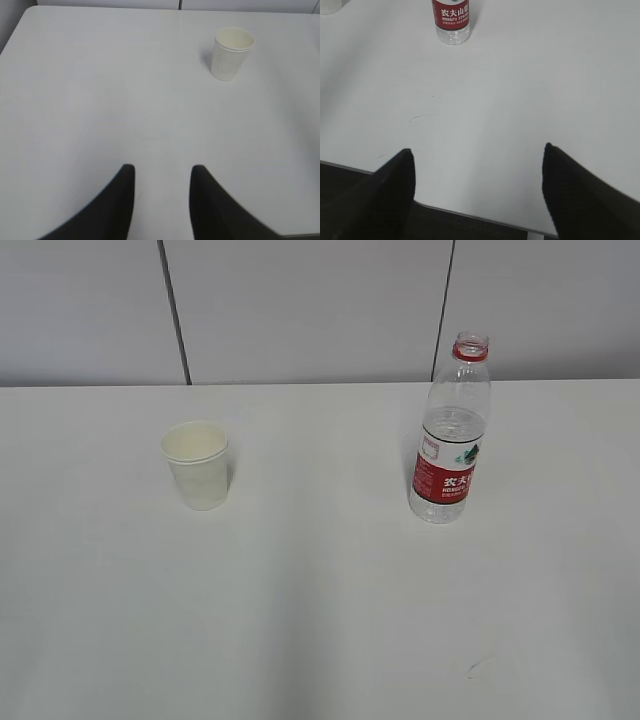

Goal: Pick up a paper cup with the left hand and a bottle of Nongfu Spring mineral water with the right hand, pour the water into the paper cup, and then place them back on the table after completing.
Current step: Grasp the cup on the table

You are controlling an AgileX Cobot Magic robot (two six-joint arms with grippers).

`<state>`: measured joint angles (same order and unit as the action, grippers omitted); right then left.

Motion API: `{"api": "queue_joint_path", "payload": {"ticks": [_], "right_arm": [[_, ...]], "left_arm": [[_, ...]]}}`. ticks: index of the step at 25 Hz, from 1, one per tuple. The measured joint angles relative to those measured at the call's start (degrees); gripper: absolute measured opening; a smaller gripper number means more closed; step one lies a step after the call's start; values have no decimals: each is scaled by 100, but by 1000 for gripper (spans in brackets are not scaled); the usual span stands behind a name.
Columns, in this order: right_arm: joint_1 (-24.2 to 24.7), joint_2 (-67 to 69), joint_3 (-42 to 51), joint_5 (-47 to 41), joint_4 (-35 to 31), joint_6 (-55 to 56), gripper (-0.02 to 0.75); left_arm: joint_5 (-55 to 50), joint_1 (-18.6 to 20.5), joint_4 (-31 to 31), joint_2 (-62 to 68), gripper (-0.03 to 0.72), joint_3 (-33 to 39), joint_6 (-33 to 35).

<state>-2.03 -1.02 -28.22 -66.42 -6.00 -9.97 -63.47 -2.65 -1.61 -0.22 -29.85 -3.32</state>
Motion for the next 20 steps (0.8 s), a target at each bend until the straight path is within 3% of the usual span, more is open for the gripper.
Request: {"api": "queue_joint_path", "payload": {"ticks": [20], "right_arm": [[0, 0, 0, 0, 0, 0, 587]], "left_arm": [[0, 0, 10, 0, 240, 0, 0]]}}
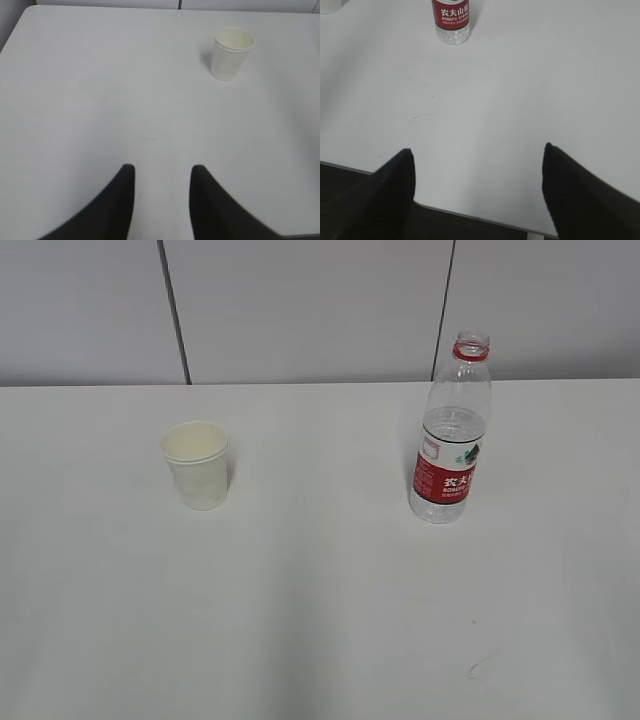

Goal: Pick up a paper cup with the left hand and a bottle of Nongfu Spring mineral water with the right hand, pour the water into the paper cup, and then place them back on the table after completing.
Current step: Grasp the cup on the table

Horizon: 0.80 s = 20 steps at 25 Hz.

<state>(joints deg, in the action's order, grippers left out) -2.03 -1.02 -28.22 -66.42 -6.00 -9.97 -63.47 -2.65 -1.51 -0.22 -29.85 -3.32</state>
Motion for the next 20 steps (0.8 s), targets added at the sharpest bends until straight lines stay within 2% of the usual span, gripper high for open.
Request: {"api": "queue_joint_path", "payload": {"ticks": [4, 9, 14, 20], "right_arm": [[0, 0, -62, 113, 10, 0, 587], [0, 467, -377, 989, 10, 0, 587], [0, 1448, -501, 2147, -1, 0, 587], [0, 2492, -501, 3612, -47, 0, 587]], "left_arm": [[5, 0, 7, 0, 240, 0, 0], [196, 0, -185, 323, 240, -77, 0], [1627, 0, -300, 1032, 240, -185, -6], [3668, -103, -41, 2226, 240, -191, -6]]}}
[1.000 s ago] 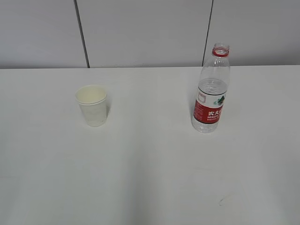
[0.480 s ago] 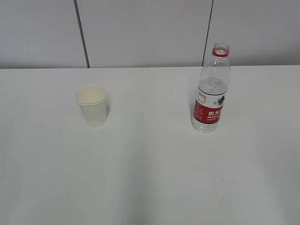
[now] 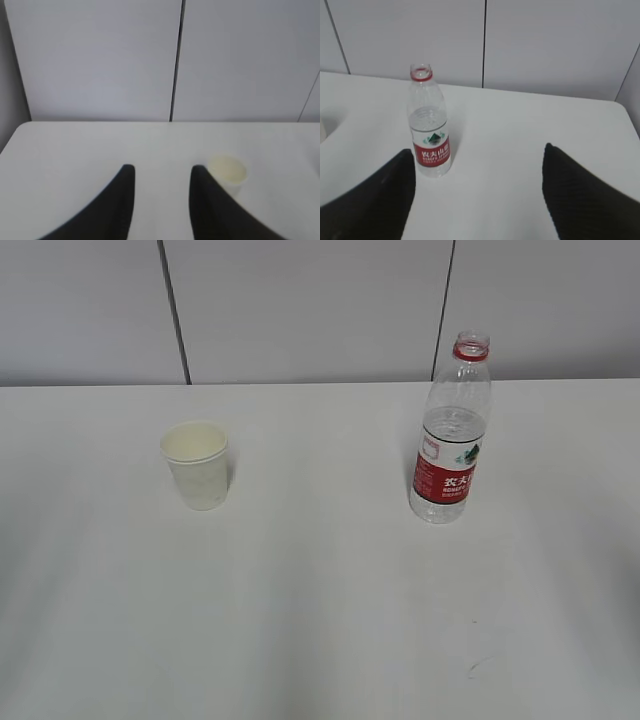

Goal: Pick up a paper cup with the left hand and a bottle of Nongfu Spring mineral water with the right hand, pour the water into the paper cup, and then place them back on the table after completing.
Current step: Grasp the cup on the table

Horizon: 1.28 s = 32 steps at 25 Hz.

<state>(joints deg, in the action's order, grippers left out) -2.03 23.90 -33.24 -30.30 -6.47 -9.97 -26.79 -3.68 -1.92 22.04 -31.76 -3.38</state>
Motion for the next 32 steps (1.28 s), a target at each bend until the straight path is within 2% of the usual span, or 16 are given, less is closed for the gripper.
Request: {"api": "queue_joint_path", "payload": {"ticks": [6, 13, 15, 17, 21, 32], "right_arm": [[0, 870, 42, 1183, -13, 0, 587], [0, 1554, 645, 2497, -266, 0, 587], [0, 1634, 768, 2739, -301, 0, 587], [3, 1670, 826, 2897, -323, 0, 587], [13, 1683, 850, 2987, -336, 0, 587], [13, 1683, 850, 3030, -336, 13, 587]], "left_arm": [[1764, -93, 10, 1423, 240, 150, 0], [4588, -93, 25, 2961, 240, 1263, 0], [5362, -93, -138, 3445, 240, 1498, 0], [5970, -93, -587, 3901, 240, 1599, -7], [6587, -93, -1394, 4772, 240, 1606, -260], [8125, -93, -1784, 6523, 240, 1601, -339]]}}
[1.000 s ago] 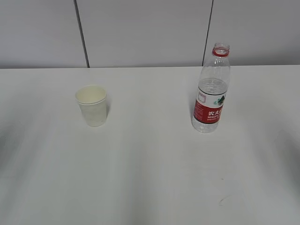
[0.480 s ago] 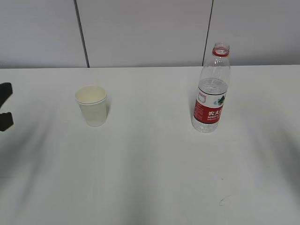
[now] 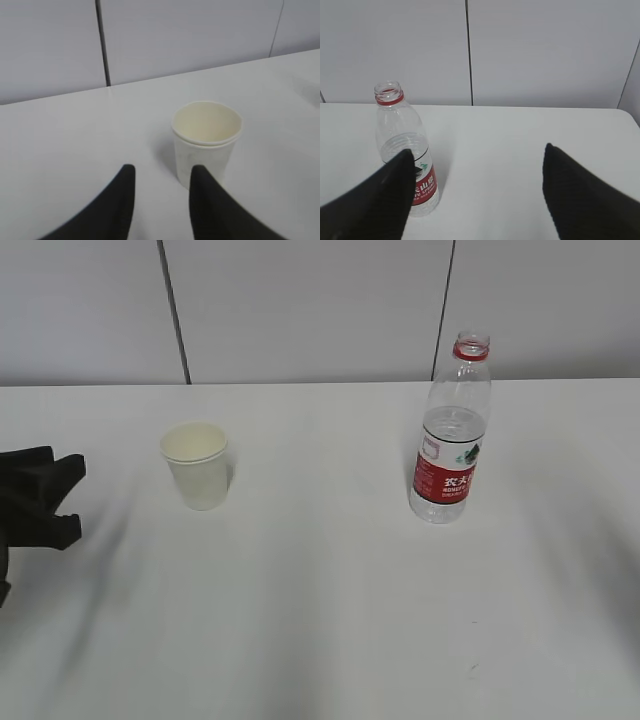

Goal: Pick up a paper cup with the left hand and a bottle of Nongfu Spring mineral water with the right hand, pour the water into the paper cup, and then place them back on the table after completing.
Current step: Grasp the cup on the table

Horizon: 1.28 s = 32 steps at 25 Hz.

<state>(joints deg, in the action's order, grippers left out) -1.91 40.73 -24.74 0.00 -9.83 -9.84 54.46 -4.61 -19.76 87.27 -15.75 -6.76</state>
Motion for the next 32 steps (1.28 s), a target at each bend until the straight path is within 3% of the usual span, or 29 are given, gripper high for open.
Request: {"api": "queue_joint_path", "payload": {"ticks": [4, 7, 13, 15, 25, 32], "right_arm": [[0, 0, 0, 0, 0, 0, 587], [0, 0, 0, 0, 0, 0, 587], [0, 0, 0, 0, 0, 0, 587], [0, 0, 0, 0, 0, 0, 587], [0, 0, 0, 235, 0, 0, 587], [0, 0, 0, 291, 0, 0, 587]], "left_arm": [[819, 0, -177, 731, 244, -6, 0], [1026, 0, -223, 1255, 296, -33, 0], [1060, 0, -408, 1868, 582, -296, -11], [1067, 0, -473, 1993, 621, -441, -11], [1080, -44, -900, 3087, 636, -1621, -11], [1074, -549, -611, 3641, 624, -2515, -11]]}}
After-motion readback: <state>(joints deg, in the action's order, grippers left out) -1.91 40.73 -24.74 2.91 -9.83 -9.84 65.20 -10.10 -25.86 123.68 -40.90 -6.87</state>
